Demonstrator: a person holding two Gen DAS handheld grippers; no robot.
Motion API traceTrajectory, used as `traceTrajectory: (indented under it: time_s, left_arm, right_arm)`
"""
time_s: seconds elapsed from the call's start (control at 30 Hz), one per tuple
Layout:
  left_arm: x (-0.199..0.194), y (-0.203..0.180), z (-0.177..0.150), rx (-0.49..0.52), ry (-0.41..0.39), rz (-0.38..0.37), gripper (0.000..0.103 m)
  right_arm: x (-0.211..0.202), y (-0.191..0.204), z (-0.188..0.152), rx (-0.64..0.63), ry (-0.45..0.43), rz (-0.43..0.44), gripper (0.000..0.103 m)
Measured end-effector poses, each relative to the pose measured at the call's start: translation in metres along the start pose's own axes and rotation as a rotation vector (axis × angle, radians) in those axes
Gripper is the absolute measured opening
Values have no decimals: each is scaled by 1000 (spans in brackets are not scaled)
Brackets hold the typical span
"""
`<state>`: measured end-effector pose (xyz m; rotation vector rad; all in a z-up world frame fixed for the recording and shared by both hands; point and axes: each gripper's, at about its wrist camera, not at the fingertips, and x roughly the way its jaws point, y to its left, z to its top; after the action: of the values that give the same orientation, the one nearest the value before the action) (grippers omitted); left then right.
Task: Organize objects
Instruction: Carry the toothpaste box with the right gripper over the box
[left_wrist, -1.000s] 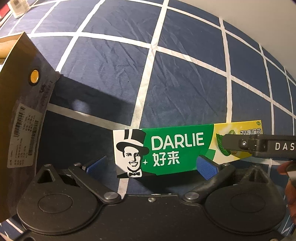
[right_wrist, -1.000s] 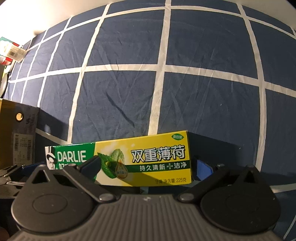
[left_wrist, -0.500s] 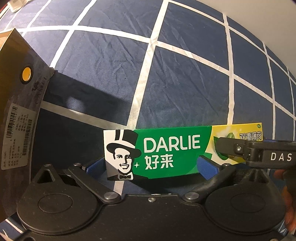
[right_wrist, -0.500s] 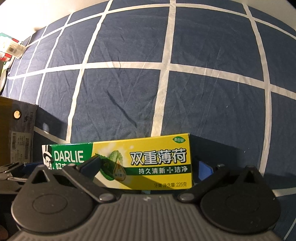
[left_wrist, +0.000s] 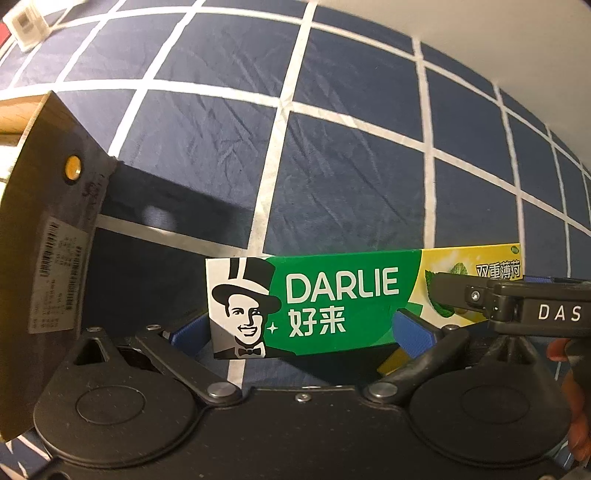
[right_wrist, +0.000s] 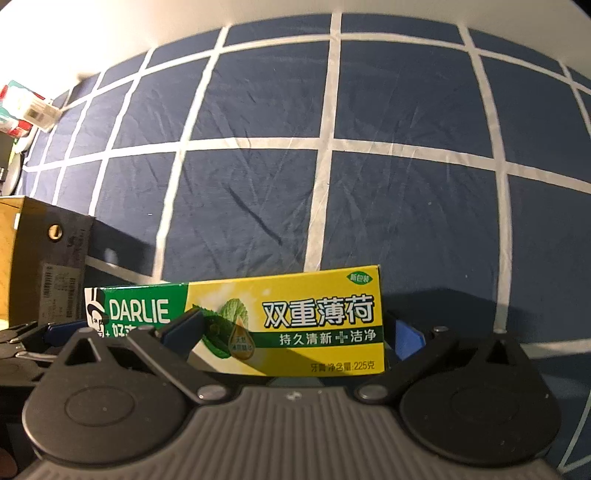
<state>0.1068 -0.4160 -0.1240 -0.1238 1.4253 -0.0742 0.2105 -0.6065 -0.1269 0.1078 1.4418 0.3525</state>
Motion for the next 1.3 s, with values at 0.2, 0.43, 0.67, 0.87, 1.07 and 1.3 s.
traceTrajectory:
  time_s: [0.2, 0.43, 0.67, 0.87, 1.07, 1.3]
  left_arm:
    - [-29, 1, -15, 26, -41, -1, 103]
    - [-58, 6, -40, 46, -89, 0, 103]
    - [-84, 20, -68, 46, -131, 7, 103]
    - [-102, 40, -84, 45, -157, 20, 103]
    - [-117, 70, -90, 51, -171, 27, 103]
    - [-133, 121, -83, 82, -175, 26, 103]
  right_arm:
    - [-25, 14, -18, 4, -47, 2, 103]
    - [-51, 30, -48, 3, -97, 7, 103]
    - [-70, 53, -78, -10, -133, 16, 103]
    - [-78, 76, -95, -21, -152, 30, 103]
    - [-78, 109, -104, -20, -164, 39, 103]
    - [-73, 162, -107, 7, -180, 37, 103]
